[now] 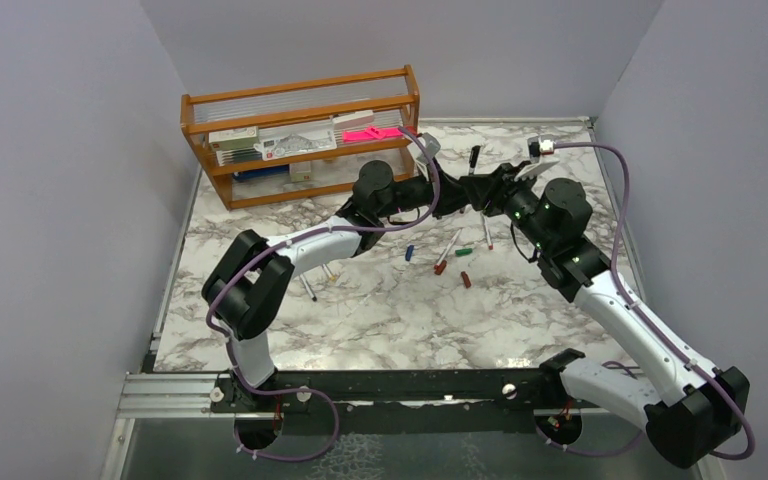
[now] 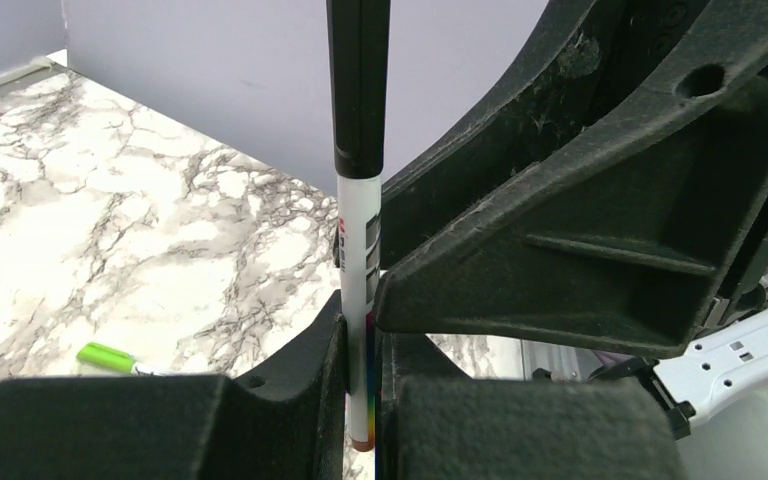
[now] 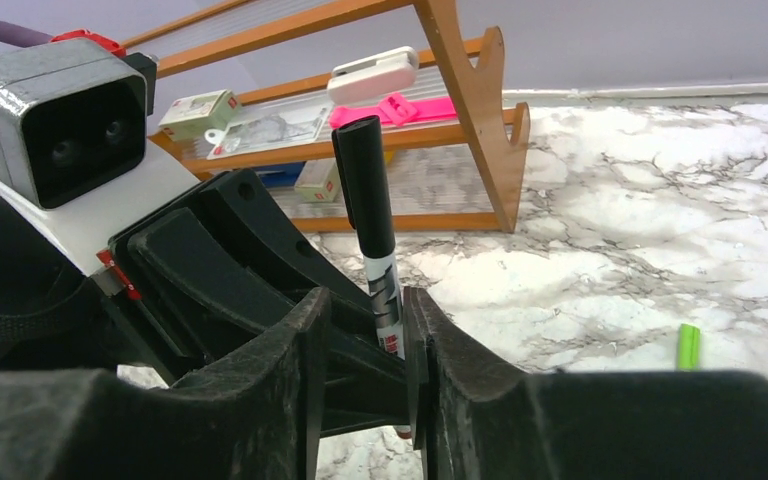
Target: Insert the pens into the pen caps
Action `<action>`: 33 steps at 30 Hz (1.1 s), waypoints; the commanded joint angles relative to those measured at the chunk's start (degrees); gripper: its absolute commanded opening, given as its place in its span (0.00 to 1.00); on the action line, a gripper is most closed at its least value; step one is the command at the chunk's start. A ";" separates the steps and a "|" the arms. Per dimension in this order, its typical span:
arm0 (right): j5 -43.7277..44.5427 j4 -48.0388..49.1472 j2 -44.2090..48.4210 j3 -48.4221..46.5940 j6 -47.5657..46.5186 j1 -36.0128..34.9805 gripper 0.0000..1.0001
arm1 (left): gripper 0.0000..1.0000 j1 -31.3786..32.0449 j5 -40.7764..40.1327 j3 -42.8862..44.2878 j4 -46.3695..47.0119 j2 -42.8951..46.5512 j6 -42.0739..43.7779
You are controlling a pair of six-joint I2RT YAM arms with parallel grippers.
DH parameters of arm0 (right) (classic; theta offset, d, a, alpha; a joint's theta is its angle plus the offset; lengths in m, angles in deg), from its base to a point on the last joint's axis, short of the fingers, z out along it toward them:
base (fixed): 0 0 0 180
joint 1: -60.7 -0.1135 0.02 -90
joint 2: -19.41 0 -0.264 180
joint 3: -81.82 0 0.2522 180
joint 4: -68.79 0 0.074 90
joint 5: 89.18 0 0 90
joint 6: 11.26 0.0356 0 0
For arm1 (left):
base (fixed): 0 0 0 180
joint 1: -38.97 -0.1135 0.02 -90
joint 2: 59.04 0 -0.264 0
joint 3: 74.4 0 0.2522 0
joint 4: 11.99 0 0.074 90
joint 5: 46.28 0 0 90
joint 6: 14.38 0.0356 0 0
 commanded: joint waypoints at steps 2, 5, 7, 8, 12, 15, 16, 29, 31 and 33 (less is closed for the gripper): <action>-2.11 -2.42 0.84 0.66 1.30 -1.08 0.26 | 0.00 -0.48 -6.12 1.83 1.58 -0.20 -1.61; -1.85 -1.93 0.45 0.88 1.43 -1.12 0.04 | 0.00 -0.43 -5.94 1.48 1.69 0.42 -1.59; -1.33 -2.08 -0.08 0.74 1.03 -1.12 0.02 | 0.04 -0.41 -5.22 1.37 1.74 0.61 -1.61; -1.15 -2.22 -0.44 0.58 0.67 -1.12 0.02 | 0.10 -0.43 -4.98 1.16 1.87 0.77 -1.69; -0.81 -2.78 -1.88 -0.29 -0.25 -1.11 0.04 | 0.00 -0.43 -4.62 -0.27 2.12 1.80 -0.82; -0.96 -3.28 -3.12 -0.90 -0.57 -1.12 0.20 | 0.00 -0.43 -3.18 -0.42 2.19 1.95 -0.69; -1.27 -2.98 -3.37 -0.83 -0.58 -1.12 0.15 | 0.00 -0.43 -2.81 -0.36 2.20 1.95 -0.94; 8.65 -13.60 -14.84 -10.62 -7.09 -0.95 0.02 | 0.98 -3.08 -2.14 -8.21 1.40 4.67 -0.54; 12.31 -16.10 -19.40 -13.51 -10.62 -0.82 0.02 | 0.99 -3.82 -2.77 -11.27 -0.46 6.97 1.07; 16.11 -19.98 -24.82 -17.72 -12.89 -0.42 0.02 | 0.99 -4.23 -4.28 -13.46 -3.94 8.84 3.68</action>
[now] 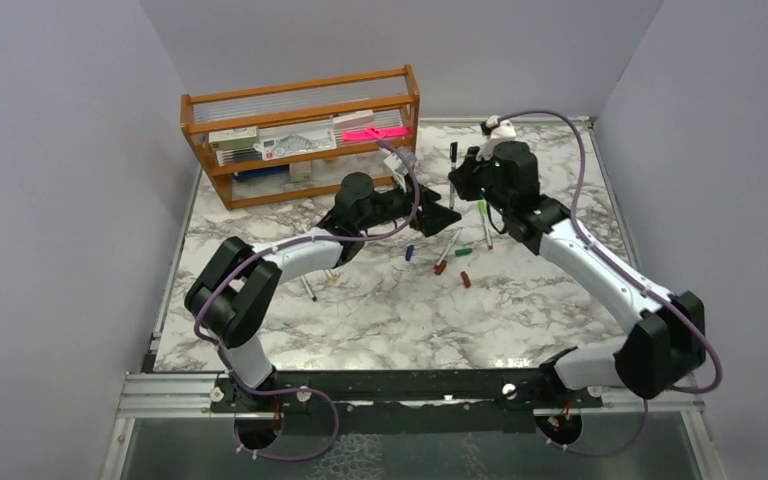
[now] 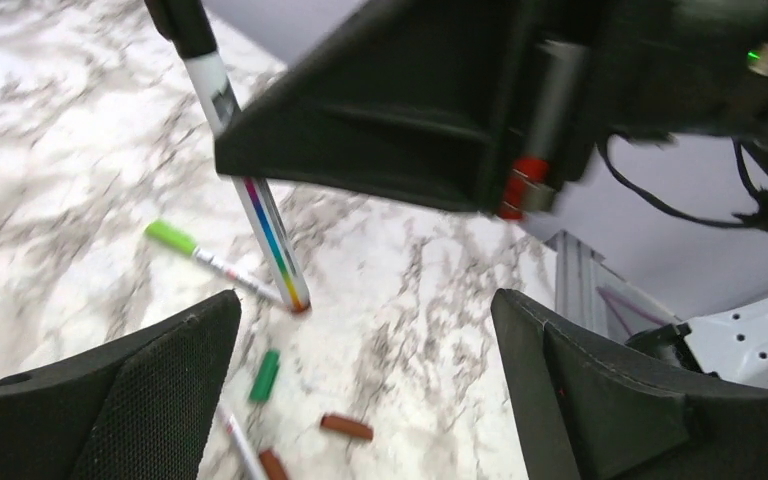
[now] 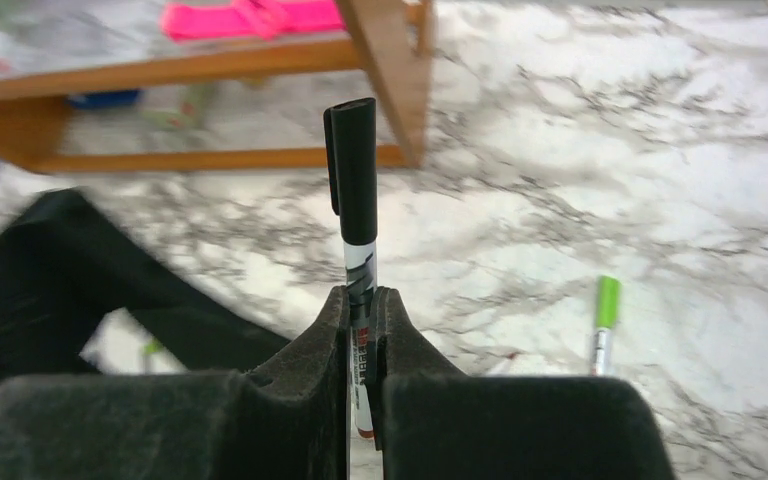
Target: Insert the pens into the pen caps
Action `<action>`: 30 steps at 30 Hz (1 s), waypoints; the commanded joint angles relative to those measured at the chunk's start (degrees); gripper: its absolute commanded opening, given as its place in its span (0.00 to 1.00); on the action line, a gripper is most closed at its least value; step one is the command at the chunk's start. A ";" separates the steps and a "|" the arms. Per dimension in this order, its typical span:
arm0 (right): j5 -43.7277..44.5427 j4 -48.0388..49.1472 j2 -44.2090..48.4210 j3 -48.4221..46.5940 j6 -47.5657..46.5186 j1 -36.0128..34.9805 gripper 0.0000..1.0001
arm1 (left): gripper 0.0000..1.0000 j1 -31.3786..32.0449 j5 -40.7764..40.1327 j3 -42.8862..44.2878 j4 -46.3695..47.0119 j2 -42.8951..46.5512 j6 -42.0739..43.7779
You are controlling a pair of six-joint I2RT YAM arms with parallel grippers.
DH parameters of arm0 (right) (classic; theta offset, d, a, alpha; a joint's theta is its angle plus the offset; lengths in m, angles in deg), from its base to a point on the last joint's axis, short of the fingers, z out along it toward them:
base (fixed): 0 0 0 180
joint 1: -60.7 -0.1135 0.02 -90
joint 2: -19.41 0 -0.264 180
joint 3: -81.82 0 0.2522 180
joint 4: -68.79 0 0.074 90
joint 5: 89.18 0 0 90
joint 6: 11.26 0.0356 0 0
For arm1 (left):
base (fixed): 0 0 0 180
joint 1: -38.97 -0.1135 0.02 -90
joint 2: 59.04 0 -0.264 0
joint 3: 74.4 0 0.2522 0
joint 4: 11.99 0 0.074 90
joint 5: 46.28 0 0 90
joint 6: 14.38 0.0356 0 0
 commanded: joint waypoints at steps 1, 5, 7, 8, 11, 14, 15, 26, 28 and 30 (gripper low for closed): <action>10.52 -12.72 -10.81 -7.88 -7.49 0.57 0.02 | 0.99 -1.54 -3.66 -4.78 -5.08 6.15 5.78; 14.27 -17.73 -18.46 -10.87 -7.60 1.75 0.02 | 0.99 -1.80 -6.13 -6.72 -9.41 9.67 9.26; 13.92 -18.04 -20.04 -10.61 -7.32 2.52 0.02 | 0.99 -1.83 -6.57 -7.53 -10.41 10.63 10.00; 13.56 -18.02 -20.74 -10.46 -7.45 3.13 0.02 | 0.99 -1.81 -6.60 -7.81 -10.65 10.91 10.21; 13.40 -18.40 -23.40 -10.45 -8.36 4.47 0.02 | 0.99 -1.94 -6.48 -8.48 -10.87 11.05 10.36; 12.05 -19.23 -25.61 -10.93 -8.00 5.62 0.02 | 0.99 -1.95 -6.01 -8.39 -10.89 10.53 10.19; 12.14 -18.94 -25.95 -10.63 -8.19 5.78 0.02 | 0.99 -1.96 -5.97 -8.44 -10.86 10.42 10.19; 12.16 -18.44 -30.73 -9.06 -8.25 6.13 0.02 | 0.99 -1.94 -5.87 -8.38 -10.86 9.35 10.36; 12.96 -18.53 -31.12 -8.80 -8.15 6.11 0.02 | 0.99 -1.95 -5.84 -8.37 -10.86 9.29 10.36; 13.90 -18.65 -31.54 -8.68 -8.25 6.11 0.02 | 0.99 -1.92 -5.75 -8.42 -10.86 9.18 10.32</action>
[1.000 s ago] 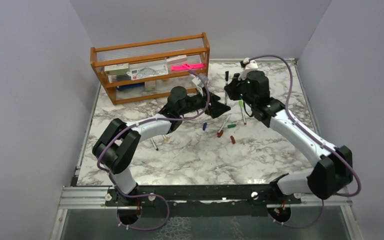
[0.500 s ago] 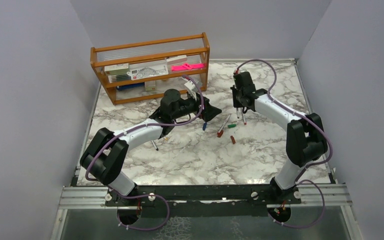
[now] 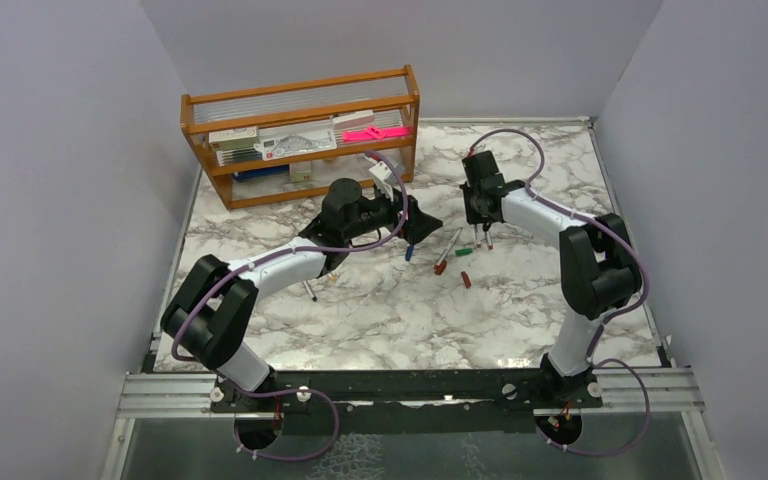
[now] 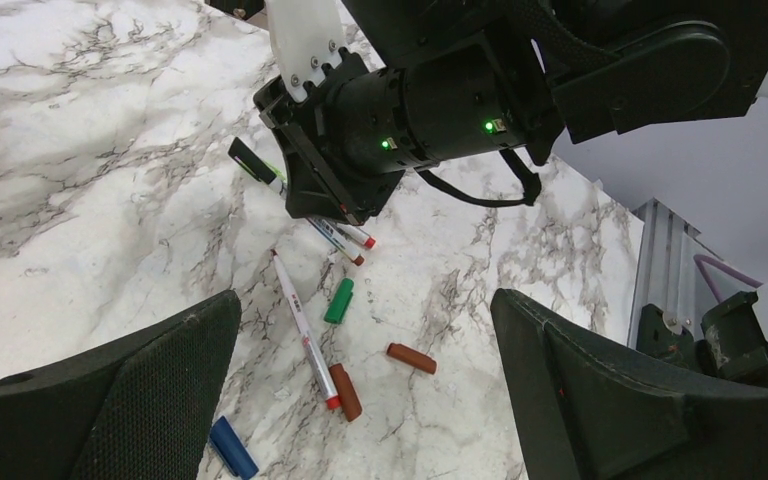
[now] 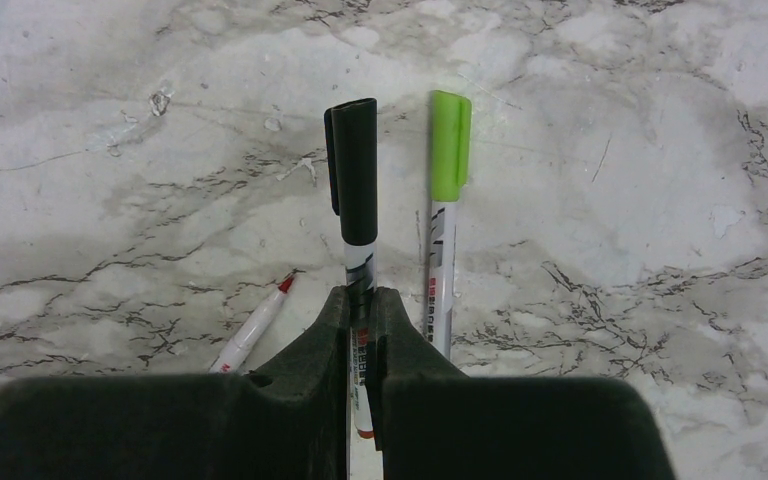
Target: Insert the pens into the pen caps
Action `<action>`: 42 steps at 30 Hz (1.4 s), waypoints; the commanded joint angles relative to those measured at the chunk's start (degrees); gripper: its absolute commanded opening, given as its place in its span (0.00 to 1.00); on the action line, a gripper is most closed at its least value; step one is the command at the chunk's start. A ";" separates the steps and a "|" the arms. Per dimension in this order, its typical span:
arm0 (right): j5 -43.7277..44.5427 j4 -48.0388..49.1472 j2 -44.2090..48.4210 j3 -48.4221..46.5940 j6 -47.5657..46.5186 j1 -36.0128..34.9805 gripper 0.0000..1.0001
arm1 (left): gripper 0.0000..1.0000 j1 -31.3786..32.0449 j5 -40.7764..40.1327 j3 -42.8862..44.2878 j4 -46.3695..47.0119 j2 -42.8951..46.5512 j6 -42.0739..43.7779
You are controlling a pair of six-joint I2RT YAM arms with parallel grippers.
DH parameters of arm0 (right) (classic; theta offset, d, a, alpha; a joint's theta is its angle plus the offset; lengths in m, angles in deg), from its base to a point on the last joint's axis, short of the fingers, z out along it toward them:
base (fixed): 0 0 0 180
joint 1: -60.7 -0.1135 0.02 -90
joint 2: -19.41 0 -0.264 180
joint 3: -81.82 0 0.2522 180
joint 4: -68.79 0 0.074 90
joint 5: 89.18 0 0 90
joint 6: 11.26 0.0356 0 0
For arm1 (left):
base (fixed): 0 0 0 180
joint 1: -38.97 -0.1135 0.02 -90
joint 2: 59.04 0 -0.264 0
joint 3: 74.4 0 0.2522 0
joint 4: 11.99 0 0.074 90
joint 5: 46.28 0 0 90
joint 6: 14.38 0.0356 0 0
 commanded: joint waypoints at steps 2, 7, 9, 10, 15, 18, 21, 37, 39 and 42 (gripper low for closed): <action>3.15 -0.70 -1.71 0.77 -0.71 0.04 0.02 | 0.99 0.00 -0.56 -0.50 0.50 -0.60 0.81; 2.88 -0.79 -2.17 1.02 -0.81 0.00 0.02 | 0.99 -0.08 -0.17 -0.25 0.50 -0.94 0.79; 2.72 -0.72 -2.05 1.12 -0.45 0.00 0.05 | 0.99 -0.05 -0.05 -0.21 0.50 -0.97 0.74; 2.86 -0.66 -1.84 1.19 -0.26 -0.01 0.11 | 0.99 -0.08 -0.11 -0.27 0.50 -0.90 0.71; 3.35 -0.26 0.07 1.78 0.07 -0.01 0.32 | 0.99 -0.08 -0.27 -0.48 0.48 -0.73 0.70; 1.52 0.31 2.62 2.29 0.50 -0.01 0.34 | 0.99 -0.08 -2.04 -0.52 0.10 -0.75 0.75; -1.13 2.12 7.50 3.65 1.76 -0.02 0.34 | 0.97 -0.02 -5.30 0.95 -3.53 -1.55 2.47; 2.35 5.86 24.61 12.34 14.16 0.00 0.36 | 0.95 7.21 -26.88 33.66 -45.70 -22.49 15.65; 3.24 7.22 28.05 14.29 14.99 0.03 0.36 | 0.95 8.53 -29.28 37.25 -48.48 -24.95 16.30; 4.98 8.12 32.51 16.18 16.10 0.06 0.36 | 0.95 9.37 -30.91 40.77 -51.06 -27.75 15.64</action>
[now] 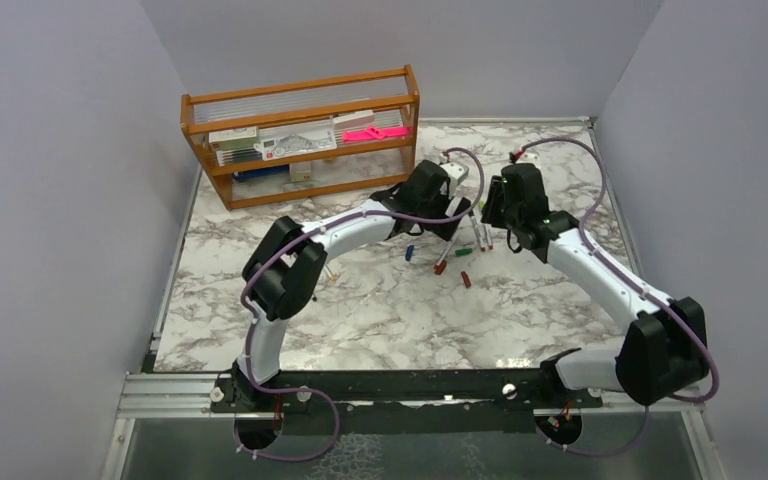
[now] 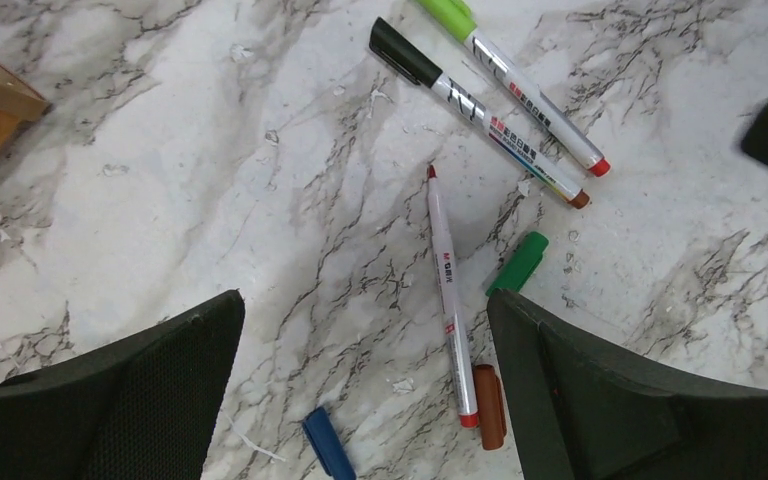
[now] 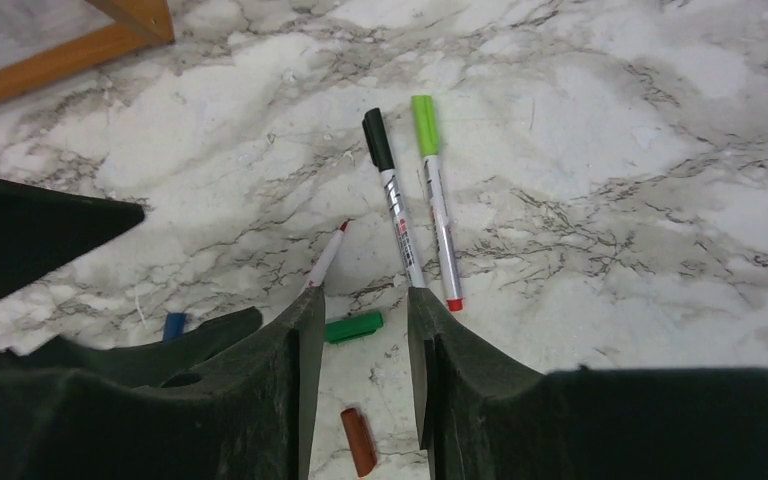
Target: Insert the pens into the pen caps
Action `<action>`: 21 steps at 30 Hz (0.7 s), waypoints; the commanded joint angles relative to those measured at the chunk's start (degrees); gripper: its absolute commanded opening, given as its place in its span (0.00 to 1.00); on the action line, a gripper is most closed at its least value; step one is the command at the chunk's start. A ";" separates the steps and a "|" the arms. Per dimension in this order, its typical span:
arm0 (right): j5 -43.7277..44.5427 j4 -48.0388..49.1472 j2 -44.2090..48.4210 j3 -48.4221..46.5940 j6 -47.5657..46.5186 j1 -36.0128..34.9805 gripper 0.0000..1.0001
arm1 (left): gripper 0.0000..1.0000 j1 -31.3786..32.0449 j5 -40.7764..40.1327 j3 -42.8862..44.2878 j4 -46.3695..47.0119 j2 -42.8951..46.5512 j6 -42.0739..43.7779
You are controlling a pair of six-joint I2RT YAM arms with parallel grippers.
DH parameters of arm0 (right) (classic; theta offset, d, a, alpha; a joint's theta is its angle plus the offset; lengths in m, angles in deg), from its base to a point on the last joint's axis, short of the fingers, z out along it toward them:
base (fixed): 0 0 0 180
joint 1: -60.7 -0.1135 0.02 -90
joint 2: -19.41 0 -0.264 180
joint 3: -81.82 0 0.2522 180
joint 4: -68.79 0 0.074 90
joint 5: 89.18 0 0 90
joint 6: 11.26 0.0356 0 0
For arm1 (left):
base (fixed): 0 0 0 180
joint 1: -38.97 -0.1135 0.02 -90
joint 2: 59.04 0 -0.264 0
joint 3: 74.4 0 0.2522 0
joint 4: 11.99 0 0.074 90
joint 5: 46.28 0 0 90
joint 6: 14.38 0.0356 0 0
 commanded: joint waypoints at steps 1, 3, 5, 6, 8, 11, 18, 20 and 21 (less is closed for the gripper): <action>5.18 4.14 7.26 2.03 3.54 0.02 0.36 | 0.95 1.46 -5.72 6.07 -8.49 -3.45 1.22; 6.25 5.05 9.81 3.23 3.42 0.01 0.36 | 0.95 2.07 -5.88 7.72 -10.18 -5.12 1.20; 7.58 5.41 12.19 4.03 3.02 0.03 0.37 | 0.93 2.62 -5.53 9.05 -11.69 -6.67 1.25; 8.12 5.69 12.89 4.34 2.51 0.07 0.36 | 0.91 2.84 -4.84 9.33 -12.03 -7.20 1.20; 8.39 5.91 13.66 4.31 1.66 0.06 0.36 | 0.89 3.04 -3.98 9.38 -12.53 -8.41 0.62; 8.11 5.15 13.62 3.50 1.32 0.09 0.36 | 0.88 3.10 -3.97 9.39 -13.06 -9.77 0.14; 7.15 5.75 13.85 3.87 1.24 0.04 0.36 | 0.85 3.45 -4.64 10.25 -14.19 -11.98 0.53; 7.19 5.75 13.79 3.87 1.22 0.02 0.36 | 0.83 3.62 -4.51 10.43 -14.37 -12.54 0.53; 7.25 5.75 13.69 3.87 1.12 0.09 0.36 | 0.80 3.71 -4.45 10.56 -14.47 -12.88 0.51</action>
